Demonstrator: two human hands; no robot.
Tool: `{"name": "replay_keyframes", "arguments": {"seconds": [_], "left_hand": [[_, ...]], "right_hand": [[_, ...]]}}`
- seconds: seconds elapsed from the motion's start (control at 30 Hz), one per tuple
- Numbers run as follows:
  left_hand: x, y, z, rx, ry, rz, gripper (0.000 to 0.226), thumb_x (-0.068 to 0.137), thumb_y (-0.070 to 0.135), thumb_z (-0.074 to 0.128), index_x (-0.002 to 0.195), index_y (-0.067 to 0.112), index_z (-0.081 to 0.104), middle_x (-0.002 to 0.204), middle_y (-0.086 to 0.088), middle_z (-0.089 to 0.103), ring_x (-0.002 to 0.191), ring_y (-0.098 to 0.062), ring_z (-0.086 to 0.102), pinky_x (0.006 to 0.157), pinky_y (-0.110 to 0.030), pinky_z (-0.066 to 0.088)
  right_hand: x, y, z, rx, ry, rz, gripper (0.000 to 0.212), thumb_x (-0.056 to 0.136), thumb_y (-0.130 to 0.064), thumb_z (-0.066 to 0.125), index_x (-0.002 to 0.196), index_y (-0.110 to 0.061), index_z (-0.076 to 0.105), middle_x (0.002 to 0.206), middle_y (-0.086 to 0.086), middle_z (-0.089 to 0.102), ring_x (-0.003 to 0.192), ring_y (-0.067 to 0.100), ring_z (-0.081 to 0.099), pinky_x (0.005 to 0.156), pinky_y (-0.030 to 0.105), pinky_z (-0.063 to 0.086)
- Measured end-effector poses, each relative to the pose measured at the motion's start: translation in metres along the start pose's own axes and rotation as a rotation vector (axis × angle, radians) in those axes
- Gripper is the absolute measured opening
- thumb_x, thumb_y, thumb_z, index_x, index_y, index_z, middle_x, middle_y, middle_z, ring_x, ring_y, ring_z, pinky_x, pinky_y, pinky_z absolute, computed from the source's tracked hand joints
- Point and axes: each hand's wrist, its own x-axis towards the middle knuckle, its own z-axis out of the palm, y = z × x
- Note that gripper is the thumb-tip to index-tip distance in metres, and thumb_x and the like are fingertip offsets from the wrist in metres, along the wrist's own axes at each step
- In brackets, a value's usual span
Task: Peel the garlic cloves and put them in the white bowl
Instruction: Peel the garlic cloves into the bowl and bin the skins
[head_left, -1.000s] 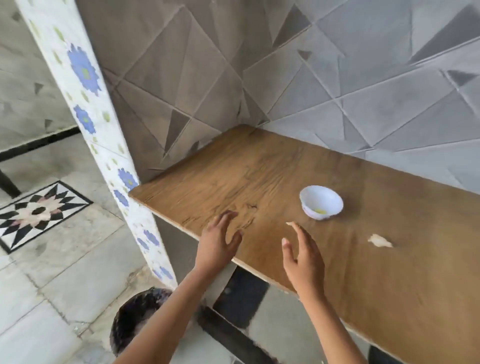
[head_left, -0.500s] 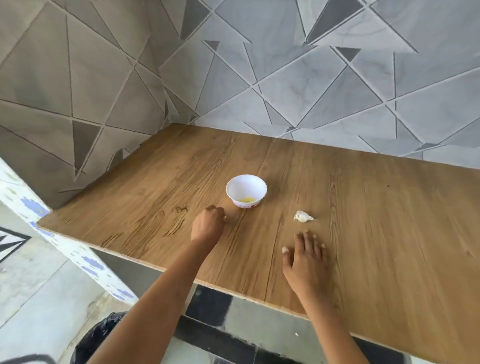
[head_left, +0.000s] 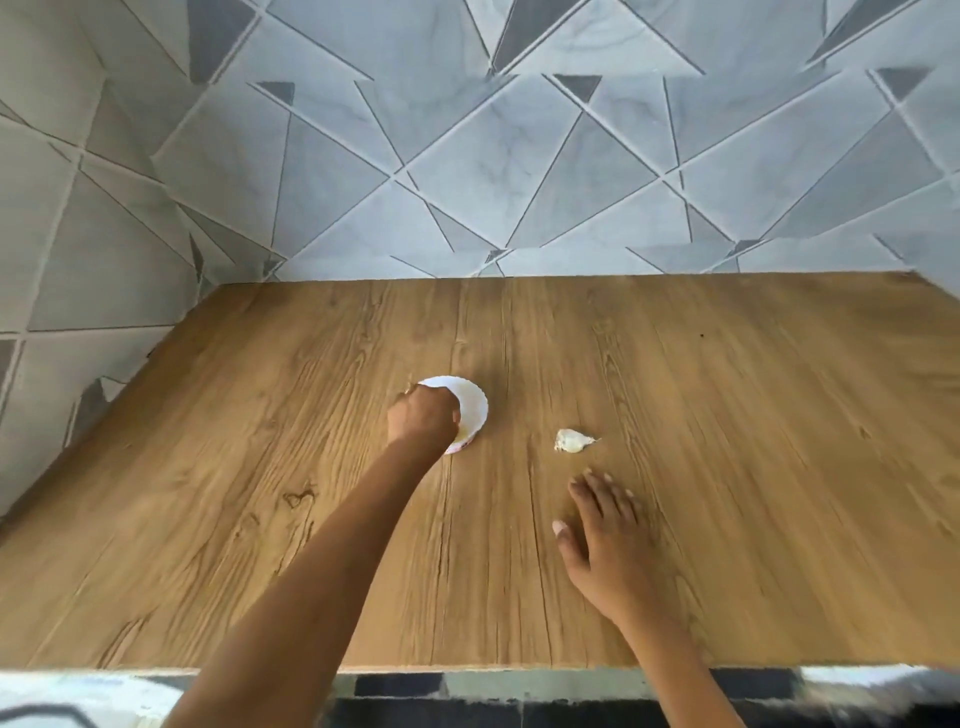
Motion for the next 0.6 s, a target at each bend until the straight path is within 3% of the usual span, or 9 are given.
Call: {"name": "replay_keyframes", "arguments": {"seconds": [0.07,0.13,0.23,0.33,0.4,0.47,0.6], "left_hand": [[0.001,0.001,-0.002,0.081,-0.019,0.034,0.023,0.091,0.022,0.051,0.11,0.02,0.063,0.115,0.001,0.063,0.108,-0.019,0.059,0.087,-0.025,0.044],[-0.002,0.003,-0.009,0.1,0.023,0.075,0.022,0.086,0.02,0.054,0.105,0.022,0.065,0.107,0.004,0.066,0.098,-0.017,0.063,0.077,-0.024,0.044],[-0.015,0.027,-0.019,-0.079,0.13,0.235,0.021,0.085,0.014,0.053,0.097,0.018,0.069,0.095,0.001,0.069,0.08,-0.021,0.064,0.065,-0.025,0.044],[-0.026,0.063,-0.008,-0.236,0.072,0.589,0.021,0.088,0.014,0.057,0.104,0.016,0.069,0.103,-0.001,0.07,0.091,-0.021,0.065,0.077,-0.032,0.051],[-0.026,0.084,0.01,-0.159,-0.012,0.703,0.029,0.087,0.014,0.06,0.115,0.016,0.065,0.115,-0.004,0.066,0.103,-0.023,0.062,0.085,-0.034,0.05],[-0.023,0.095,0.032,-0.06,-0.071,0.696,0.036,0.087,0.015,0.061,0.123,0.014,0.06,0.121,-0.007,0.062,0.109,-0.024,0.058,0.087,-0.03,0.046],[-0.022,0.101,0.048,-0.186,-0.059,0.569,0.03,0.088,0.019,0.061,0.116,0.01,0.065,0.114,-0.01,0.062,0.1,-0.024,0.059,0.077,-0.026,0.043]], "right_hand": [[0.0,0.001,0.0,0.003,-0.025,0.007,0.063,0.098,-0.047,0.017,0.12,-0.012,0.063,0.128,0.009,0.06,0.12,0.026,0.056,0.1,0.042,0.036],[0.0,0.002,-0.001,0.039,-0.065,0.016,0.061,0.097,-0.048,0.02,0.122,-0.013,0.062,0.129,0.008,0.059,0.121,0.026,0.055,0.1,0.042,0.037],[0.0,0.005,-0.002,0.122,-0.078,-0.005,0.071,0.097,-0.055,0.009,0.124,-0.014,0.06,0.132,0.007,0.057,0.125,0.025,0.051,0.104,0.042,0.033],[0.0,0.011,0.0,0.428,0.005,0.035,0.067,0.091,-0.062,0.026,0.134,-0.017,0.051,0.143,-0.001,0.045,0.136,0.017,0.037,0.114,0.036,0.025],[0.0,0.013,-0.007,0.652,0.048,0.113,0.05,0.093,-0.047,0.047,0.135,-0.021,0.049,0.141,-0.008,0.045,0.132,0.007,0.038,0.11,0.02,0.028],[0.002,0.014,-0.014,0.816,0.077,0.189,0.04,0.094,-0.031,0.053,0.133,-0.024,0.048,0.134,-0.013,0.048,0.125,-0.001,0.041,0.1,0.005,0.028],[0.013,0.031,-0.021,0.999,0.04,0.236,0.039,0.096,-0.02,0.052,0.134,-0.024,0.046,0.129,-0.016,0.047,0.123,-0.001,0.043,0.101,0.012,0.032]]}}
